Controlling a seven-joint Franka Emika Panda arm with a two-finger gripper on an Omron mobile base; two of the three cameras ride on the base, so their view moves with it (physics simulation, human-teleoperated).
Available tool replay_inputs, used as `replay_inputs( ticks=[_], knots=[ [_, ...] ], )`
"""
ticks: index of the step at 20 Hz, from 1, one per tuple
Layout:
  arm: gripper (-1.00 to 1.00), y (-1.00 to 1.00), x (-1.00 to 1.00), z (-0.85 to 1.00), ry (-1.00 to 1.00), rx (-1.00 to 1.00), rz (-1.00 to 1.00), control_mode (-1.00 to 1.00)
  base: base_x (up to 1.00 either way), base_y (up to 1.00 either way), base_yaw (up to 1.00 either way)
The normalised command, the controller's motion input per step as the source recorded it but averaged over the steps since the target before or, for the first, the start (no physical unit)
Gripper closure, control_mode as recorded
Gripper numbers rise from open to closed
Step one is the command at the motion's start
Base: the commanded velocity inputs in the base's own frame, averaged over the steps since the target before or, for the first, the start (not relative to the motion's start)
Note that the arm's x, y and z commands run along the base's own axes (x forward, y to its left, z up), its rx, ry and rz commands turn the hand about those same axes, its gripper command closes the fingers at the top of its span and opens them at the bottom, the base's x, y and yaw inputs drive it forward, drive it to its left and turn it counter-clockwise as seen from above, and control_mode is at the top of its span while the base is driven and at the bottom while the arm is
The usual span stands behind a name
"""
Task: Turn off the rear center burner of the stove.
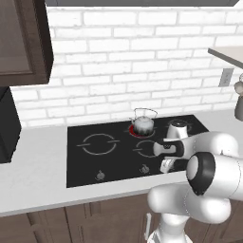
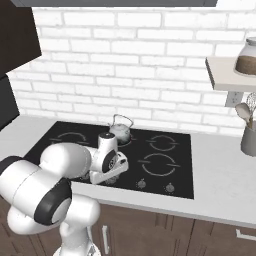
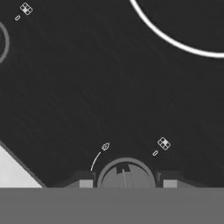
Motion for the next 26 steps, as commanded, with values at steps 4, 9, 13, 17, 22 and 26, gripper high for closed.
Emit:
replay_inputs(
  ticks=[4,9,13,17,22,26],
  knots=[
    [1.0,0.0,-0.04,-0.02,0.0,0.02,-0.36,-1.0,0.0,0.0,0.0],
    [1.0,0.0,-0.04,-0.01,0.0,0.03,-0.35,-1.0,0.0,0.0,0.0],
    [1.0,0.0,-0.07,0.0,0.0,0.04,-0.34,-1.0,0.0,0.0,0.0],
    [1.0,0.0,-0.07,-0.01,0.0,0.03,-0.33,-1.0,0.0,0.0,0.0],
    [1.0,0.0,-0.1,-0.01,0.0,0.04,-0.34,-1.0,0.0,0.0,0.0],
    [1.0,0.0,-0.09,0.0,0.0,0.04,-0.35,-1.0,0.0,0.0,0.0]
  ],
)
